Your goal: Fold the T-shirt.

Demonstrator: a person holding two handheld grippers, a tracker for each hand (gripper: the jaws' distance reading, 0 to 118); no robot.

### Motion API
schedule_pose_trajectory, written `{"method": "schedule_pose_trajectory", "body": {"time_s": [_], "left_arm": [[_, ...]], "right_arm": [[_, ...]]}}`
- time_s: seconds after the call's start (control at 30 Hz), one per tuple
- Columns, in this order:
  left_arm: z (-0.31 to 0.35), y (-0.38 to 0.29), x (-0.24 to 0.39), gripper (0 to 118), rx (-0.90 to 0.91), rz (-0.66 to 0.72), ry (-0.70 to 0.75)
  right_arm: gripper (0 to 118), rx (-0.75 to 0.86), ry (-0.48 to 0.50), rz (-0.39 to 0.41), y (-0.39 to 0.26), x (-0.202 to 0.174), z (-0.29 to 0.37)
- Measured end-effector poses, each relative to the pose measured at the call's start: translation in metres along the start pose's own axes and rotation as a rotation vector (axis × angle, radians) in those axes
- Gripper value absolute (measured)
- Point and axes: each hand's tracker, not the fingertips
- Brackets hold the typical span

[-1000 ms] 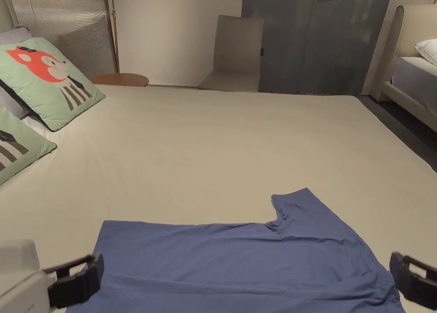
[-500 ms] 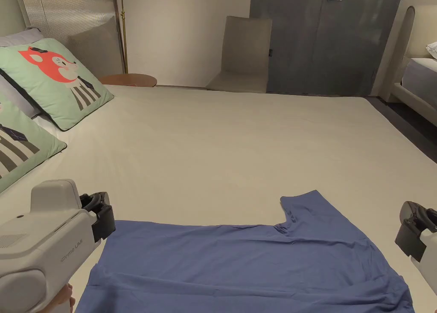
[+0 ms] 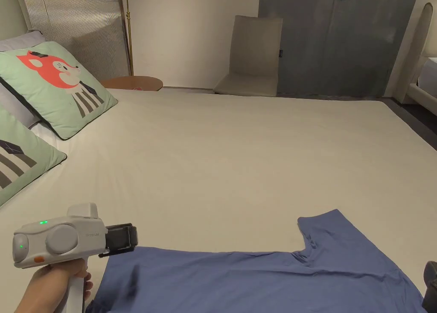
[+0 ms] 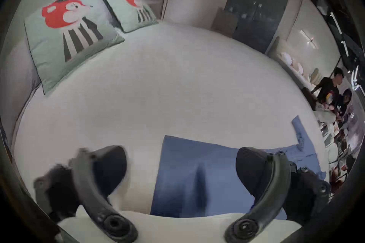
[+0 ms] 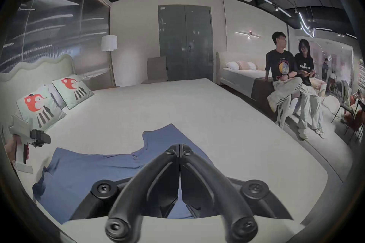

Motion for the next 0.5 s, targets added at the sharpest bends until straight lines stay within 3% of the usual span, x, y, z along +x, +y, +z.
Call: {"method": "schedule_pose_trajectory", "body": {"time_s": [0.13,0.23,0.37,0.43,0.5], "left_arm": [[-0.039,-0.009,0.011,100,-0.096,-0.04,0.058],[-0.054,-0.016,0.018,61,-0.106,-0.066,0.07],[-0.053,-0.022,0.021,49,-0.061,-0.097,0.112],[-0.046,-0.022,0.022,10,-0.052,-0.108,0.094],[-0.039,-0.022,0.025,4,-0.036,-0.107,0.075]], "right_arm": [[0,-0.044,-0.013,0.006,-0.006,-0.001,-0.02],[0,-0.074,-0.02,0.014,-0.011,-0.001,-0.033],[1,-0.105,-0.021,0.02,-0.015,0.001,-0.047],[5,-0.123,-0.024,0.023,-0.014,0.005,-0.058],[69,-0.15,-0.029,0.025,-0.008,0.01,-0.075]]}}
